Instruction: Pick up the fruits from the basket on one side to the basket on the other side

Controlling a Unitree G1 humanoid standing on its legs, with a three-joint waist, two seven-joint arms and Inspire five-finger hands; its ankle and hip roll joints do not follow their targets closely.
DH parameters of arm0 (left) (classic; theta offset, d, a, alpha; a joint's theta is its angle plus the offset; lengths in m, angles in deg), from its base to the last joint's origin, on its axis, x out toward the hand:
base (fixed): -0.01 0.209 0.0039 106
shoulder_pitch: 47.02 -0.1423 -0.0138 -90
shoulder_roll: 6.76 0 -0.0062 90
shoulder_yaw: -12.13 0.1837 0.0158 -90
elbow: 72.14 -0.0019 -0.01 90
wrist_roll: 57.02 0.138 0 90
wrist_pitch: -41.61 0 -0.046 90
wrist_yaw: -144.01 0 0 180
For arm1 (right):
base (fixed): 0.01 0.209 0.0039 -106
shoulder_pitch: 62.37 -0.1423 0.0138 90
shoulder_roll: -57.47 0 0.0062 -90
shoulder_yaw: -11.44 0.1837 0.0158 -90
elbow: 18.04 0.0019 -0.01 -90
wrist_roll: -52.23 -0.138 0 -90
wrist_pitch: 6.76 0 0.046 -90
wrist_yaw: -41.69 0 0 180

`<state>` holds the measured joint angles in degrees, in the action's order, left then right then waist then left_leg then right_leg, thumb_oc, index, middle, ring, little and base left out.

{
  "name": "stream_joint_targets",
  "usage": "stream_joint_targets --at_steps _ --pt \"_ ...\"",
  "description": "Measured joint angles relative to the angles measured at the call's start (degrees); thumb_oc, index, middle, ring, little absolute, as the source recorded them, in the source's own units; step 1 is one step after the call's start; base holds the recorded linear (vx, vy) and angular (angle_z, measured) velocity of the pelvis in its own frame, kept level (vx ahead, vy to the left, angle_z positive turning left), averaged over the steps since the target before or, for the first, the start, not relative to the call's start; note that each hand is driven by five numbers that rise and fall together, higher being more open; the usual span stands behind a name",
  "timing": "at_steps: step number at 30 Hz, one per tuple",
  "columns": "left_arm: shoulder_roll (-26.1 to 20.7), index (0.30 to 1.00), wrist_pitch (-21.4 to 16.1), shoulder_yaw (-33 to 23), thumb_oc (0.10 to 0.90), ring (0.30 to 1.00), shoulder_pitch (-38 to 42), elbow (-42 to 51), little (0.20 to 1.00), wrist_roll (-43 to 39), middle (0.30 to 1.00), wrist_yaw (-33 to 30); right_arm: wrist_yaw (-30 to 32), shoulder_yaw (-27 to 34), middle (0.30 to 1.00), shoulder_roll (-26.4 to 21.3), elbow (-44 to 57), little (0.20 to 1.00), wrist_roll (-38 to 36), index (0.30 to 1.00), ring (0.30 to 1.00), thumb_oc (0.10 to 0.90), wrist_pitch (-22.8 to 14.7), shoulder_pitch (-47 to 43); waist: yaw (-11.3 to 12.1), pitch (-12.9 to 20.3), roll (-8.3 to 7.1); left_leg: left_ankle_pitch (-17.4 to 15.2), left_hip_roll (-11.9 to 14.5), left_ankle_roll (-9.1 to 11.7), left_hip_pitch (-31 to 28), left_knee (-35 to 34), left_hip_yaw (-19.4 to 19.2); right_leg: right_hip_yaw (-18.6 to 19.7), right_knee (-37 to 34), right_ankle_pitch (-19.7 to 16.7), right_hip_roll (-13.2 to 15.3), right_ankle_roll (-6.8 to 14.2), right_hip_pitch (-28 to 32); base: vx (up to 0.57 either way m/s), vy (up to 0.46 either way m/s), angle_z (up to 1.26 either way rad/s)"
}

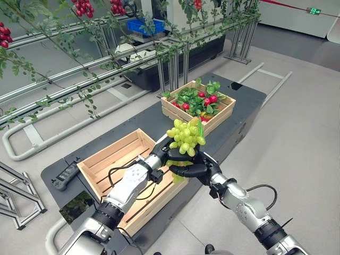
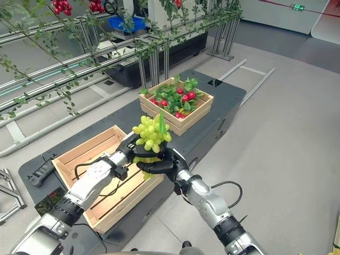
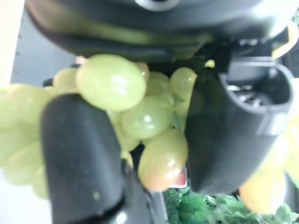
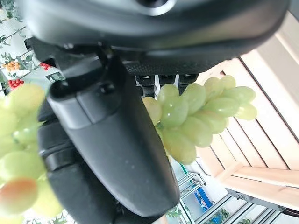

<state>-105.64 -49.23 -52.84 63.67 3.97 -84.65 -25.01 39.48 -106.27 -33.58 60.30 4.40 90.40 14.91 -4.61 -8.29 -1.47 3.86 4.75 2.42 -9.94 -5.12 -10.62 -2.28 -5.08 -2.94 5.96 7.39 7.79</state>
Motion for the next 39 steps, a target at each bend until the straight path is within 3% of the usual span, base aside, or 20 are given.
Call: stream_joint_targets --at_steps 1,2,3,15,16,17,31,39 --pt "0.24 0.300 -0.02 0.03 0.400 0.300 0.00 0.12 0.300 -1.04 0.300 0.30 0.06 0.05 0.655 0.37 -0.69 0.655 -0.17 0.655 0.655 0.637 0.00 -0.01 0.02 0.02 -0.03 0.00 0.00 0.00 0.01 0.00 0.00 0.00 0.00 0.00 0.04 0.00 -0.01 0.00 0.000 0.00" --pt "0.25 0.300 -0.02 0.14 0.400 0.300 0.00 0.16 0.300 -1.91 0.300 0.47 0.13 0.06 0.347 0.58 -1.02 0.347 -0.40 0.347 0.347 0.431 0.00 -0.02 0.01 0.03 -0.03 0.00 0.00 0.00 0.01 0.00 0.00 0.00 0.00 0.00 0.04 0.00 -0.01 0.00 0.000 0.00" --pt "0.45 0.300 -0.02 0.36 0.400 0.300 0.00 0.28 0.300 -2.44 0.300 0.57 0.21 0.07 0.300 0.84 -1.43 0.300 -0.46 0.300 0.300 0.400 -0.01 -0.03 0.00 0.04 -0.03 0.00 0.01 0.00 0.01 0.00 0.00 0.00 0.00 0.01 0.04 -0.01 -0.01 0.00 0.000 0.00" --pt "1.62 0.300 -1.29 0.45 0.400 0.300 1.56 0.85 0.300 -2.43 0.300 0.22 2.25 0.02 0.300 1.96 -1.82 0.300 -2.11 0.300 0.300 0.400 -0.41 -0.01 -0.09 0.09 0.05 0.00 0.03 0.00 0.02 0.00 0.08 0.00 0.00 0.02 0.02 -0.03 0.00 0.00 0.000 0.00" --pt "1.72 0.578 -1.30 0.44 0.585 0.578 1.58 0.87 0.578 -2.43 0.578 0.20 2.26 0.02 0.300 1.97 -1.84 0.300 -2.11 0.300 0.300 0.400 -0.43 0.00 -0.23 0.14 0.14 0.00 0.03 0.00 0.02 0.00 0.07 0.01 0.00 0.02 0.03 -0.03 -0.01 0.00 0.000 0.00" --pt "1.79 0.900 -1.30 0.46 0.800 0.900 1.58 1.03 0.900 -2.43 0.900 0.21 2.33 0.03 0.300 1.98 -1.99 0.300 -2.10 0.300 0.300 0.400 -0.45 -0.01 -0.31 0.18 0.21 0.00 0.03 0.00 0.04 0.00 0.06 0.02 0.00 0.02 0.03 -0.03 -0.02 0.00 0.000 0.00" --pt "3.76 0.900 -1.28 0.97 0.800 0.900 1.57 1.58 0.900 -1.10 0.900 -3.98 5.69 0.71 0.300 1.96 -2.24 0.300 -0.06 0.300 0.300 0.400 -3.81 -0.02 -0.53 0.64 0.98 -0.01 0.07 -0.01 0.09 0.00 -0.24 0.14 -0.01 0.02 -0.01 -0.03 -0.23 0.00 0.000 -0.01" --pt "3.73 0.900 -1.28 0.95 0.800 0.900 1.56 1.48 0.900 2.70 0.900 -7.09 6.12 1.76 0.300 1.88 -2.25 0.300 0.41 0.300 0.300 0.400 -3.81 0.00 -0.59 0.72 1.12 -0.02 0.08 -0.01 0.08 -0.01 -0.38 0.27 -0.01 0.02 -0.04 -0.03 -0.31 0.00 0.000 0.00"
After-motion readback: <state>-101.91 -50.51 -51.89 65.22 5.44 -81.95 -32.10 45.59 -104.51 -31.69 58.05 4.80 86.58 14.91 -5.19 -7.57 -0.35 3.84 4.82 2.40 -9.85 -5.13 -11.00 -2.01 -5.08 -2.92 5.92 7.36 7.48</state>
